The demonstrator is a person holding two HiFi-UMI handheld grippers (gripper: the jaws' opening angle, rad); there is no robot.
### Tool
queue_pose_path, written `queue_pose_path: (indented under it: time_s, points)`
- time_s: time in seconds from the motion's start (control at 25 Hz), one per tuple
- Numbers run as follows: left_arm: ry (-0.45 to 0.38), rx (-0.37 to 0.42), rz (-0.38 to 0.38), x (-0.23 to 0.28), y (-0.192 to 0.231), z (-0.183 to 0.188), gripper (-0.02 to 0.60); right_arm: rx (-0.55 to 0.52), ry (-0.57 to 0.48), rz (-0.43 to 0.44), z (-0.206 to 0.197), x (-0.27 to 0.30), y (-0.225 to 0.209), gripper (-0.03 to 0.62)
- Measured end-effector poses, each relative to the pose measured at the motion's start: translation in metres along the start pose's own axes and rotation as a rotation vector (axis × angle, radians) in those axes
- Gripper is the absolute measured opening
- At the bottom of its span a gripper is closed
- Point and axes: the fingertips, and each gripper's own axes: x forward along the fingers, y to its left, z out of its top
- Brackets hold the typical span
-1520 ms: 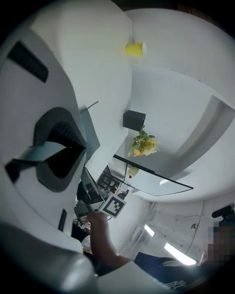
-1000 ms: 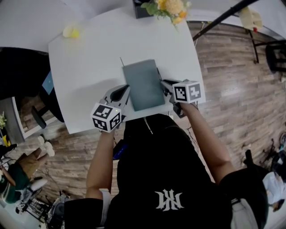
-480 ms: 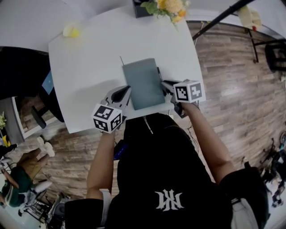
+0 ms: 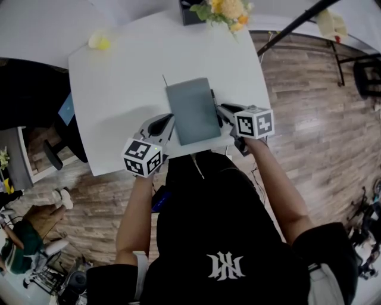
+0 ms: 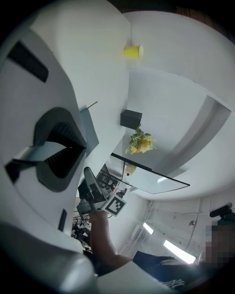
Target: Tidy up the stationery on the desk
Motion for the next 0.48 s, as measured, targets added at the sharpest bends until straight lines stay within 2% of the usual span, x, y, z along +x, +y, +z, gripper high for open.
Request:
queue_pose_path:
  time_s: [0.12, 0.28, 0.36, 0.48]
  points:
    - [-0.027, 0.022, 0.000, -0.007, -0.002, 0.013, 0.003, -0.062, -0.075, 0.010, 0.022, -0.010, 0.013, 0.067]
    - [-0.080, 0.065, -0.005, -0.025, -0.011, 0.041, 0.003, -0.175, -0.245, 0.064, 0.062, -0.035, 0.050, 0.066]
    - [-0.119, 0.082, -0.019, -0.037, -0.018, 0.061, 0.003, -0.241, -0.336, 0.153, 0.080, -0.053, 0.081, 0.066]
    - [-0.199, 0.082, -0.031, -0.061, -0.028, 0.093, 0.003, -0.377, -0.443, 0.355, 0.098, -0.086, 0.141, 0.055]
